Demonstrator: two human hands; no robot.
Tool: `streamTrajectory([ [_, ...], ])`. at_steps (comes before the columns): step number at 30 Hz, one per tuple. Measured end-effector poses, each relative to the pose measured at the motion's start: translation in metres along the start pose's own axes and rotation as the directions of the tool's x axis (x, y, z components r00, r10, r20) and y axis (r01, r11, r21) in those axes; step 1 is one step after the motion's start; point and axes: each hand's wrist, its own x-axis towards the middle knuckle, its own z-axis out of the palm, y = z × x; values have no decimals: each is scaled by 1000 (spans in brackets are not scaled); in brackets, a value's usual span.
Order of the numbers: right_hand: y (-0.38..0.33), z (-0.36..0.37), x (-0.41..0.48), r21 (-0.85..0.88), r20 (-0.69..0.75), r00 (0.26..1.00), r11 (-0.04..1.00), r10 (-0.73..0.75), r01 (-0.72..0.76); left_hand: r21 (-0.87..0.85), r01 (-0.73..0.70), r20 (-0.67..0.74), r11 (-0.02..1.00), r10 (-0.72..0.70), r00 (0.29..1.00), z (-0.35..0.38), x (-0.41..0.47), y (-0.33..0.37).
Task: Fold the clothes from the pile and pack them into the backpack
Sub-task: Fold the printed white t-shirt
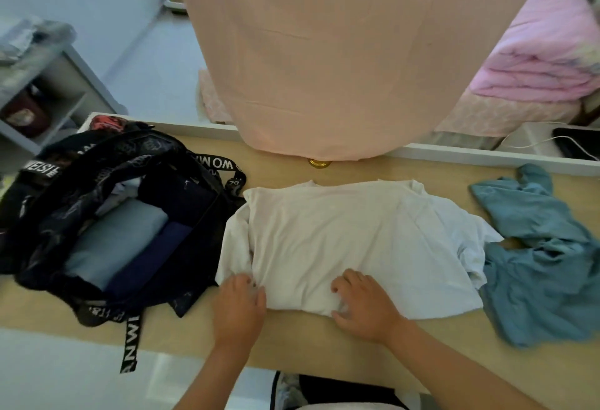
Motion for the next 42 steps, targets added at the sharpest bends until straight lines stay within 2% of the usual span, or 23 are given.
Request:
streamTrajectory([
  [2,-8,5,-12,-51,123,992,999,14,-7,57,126,34,990,-129,991,8,-11,-5],
  [4,-9,9,-18,-97,116,992,994,56,-45,-55,186,24,981,-185,982,9,-14,-5],
  [7,-4,17,-24,-135,-13,999,990,47,-49,-320,217,-38,922,-242,970,2,-15,1],
  [9,-2,18,-27,-6,-94,989,994,109,-111,-409,203,-41,890,-240,970,-1,-16,2],
  [12,-4,5,-31,141,-215,940,961,265,-239,-286,189,76,939,-174,982,-2,-24,-1],
  [15,-5,-2,-39,127,-184,950,965,251,-230,-84,56,153,995,-43,987,5,-34,-9],
  [18,-6,3,-46,41,-84,991,994,108,-105,62,-132,104,989,126,987,17,-39,-18],
  [20,-6,10,-43,-57,-52,996,996,71,-74,86,-198,39,977,195,980,16,-34,-20],
  [24,-5,17,-30,-240,-81,991,964,103,-119,112,-353,-70,929,362,930,12,-14,-32],
  [27,-2,6,-18,-142,-64,984,975,166,-173,176,-561,84,809,555,827,4,-2,-38],
  [30,4,-8,-3,11,-86,963,967,254,-254,216,-641,192,736,612,767,3,11,-36],
  [31,5,-12,0,68,-82,955,957,285,-280,203,-633,188,747,605,774,3,16,-31],
  [32,7,-16,4,122,-77,943,942,323,-312,170,-580,185,796,553,813,0,21,-23],
  [34,15,-23,13,174,-90,917,913,389,-370,87,-433,117,897,422,899,-6,32,-5],
  [36,23,-30,23,194,-108,892,889,440,-415,1,-289,30,957,289,957,-15,47,11],
  [38,30,-34,31,201,-101,879,875,467,-441,7,-203,7,979,203,979,-20,61,23],
  [40,34,-35,36,164,-81,874,871,479,-462,46,-133,80,990,129,988,-22,70,27],
  [42,37,-34,37,99,-79,876,878,476,-468,-11,-40,120,999,41,992,-22,70,24],
])
